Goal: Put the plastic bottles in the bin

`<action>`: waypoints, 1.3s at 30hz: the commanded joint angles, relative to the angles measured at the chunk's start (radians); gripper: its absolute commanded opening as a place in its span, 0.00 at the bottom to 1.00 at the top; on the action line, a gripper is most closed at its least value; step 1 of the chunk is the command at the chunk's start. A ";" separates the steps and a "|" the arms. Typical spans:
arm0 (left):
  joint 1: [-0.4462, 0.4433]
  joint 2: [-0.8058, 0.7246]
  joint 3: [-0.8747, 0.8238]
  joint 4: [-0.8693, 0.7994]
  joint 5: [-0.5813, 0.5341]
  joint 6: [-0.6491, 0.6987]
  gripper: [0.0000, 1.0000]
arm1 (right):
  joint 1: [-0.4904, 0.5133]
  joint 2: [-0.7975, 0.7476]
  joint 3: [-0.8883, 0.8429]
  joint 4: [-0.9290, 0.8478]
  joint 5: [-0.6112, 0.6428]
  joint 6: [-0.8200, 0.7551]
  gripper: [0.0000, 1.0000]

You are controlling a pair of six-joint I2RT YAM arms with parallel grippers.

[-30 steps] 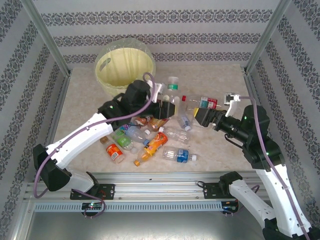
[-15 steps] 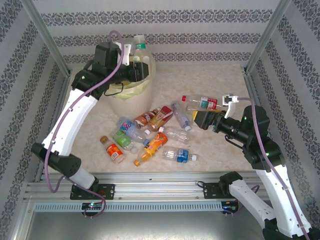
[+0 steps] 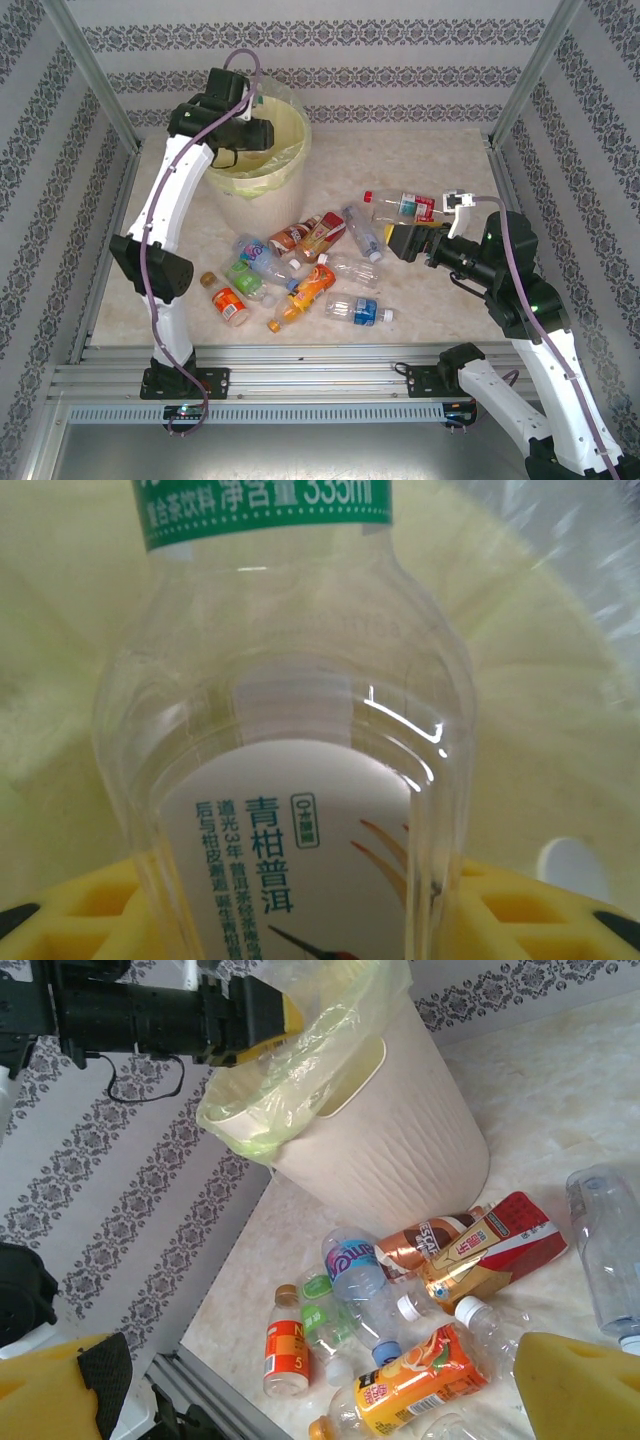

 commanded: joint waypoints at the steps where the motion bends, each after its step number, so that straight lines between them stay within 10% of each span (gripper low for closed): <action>1: 0.009 0.019 0.037 -0.093 -0.029 0.052 0.53 | -0.003 0.001 -0.017 -0.011 0.001 -0.019 0.98; 18: 0.014 0.131 0.011 -0.193 -0.010 0.125 0.59 | -0.003 0.033 -0.030 -0.019 -0.004 -0.012 0.98; 32: 0.014 0.121 0.080 -0.209 0.020 0.087 0.97 | -0.003 0.046 -0.039 -0.040 0.003 -0.015 0.98; 39: 0.015 0.052 0.101 -0.189 0.004 0.067 1.00 | -0.001 0.040 -0.059 -0.075 0.044 -0.021 0.98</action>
